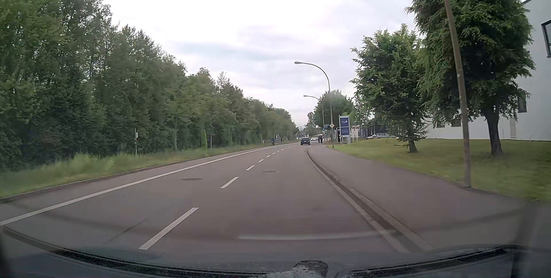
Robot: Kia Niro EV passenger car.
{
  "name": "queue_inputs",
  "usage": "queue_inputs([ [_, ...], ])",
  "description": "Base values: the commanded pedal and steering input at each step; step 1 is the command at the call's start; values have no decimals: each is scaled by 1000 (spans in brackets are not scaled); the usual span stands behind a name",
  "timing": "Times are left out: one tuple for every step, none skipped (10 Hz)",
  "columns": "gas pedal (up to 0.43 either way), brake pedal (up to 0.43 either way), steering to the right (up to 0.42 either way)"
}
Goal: Follow the waypoints while adhering to traffic rules and regulations
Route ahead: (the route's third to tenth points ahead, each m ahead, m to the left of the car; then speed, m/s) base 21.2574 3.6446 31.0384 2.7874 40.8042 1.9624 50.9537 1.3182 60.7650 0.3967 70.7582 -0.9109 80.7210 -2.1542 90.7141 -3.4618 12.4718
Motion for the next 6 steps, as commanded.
queue_inputs([
  [87, 0, -1],
  [87, 0, -1],
  [87, 0, -1],
  [87, 0, -1],
  [87, 0, -1],
  [87, 0, -1],
])
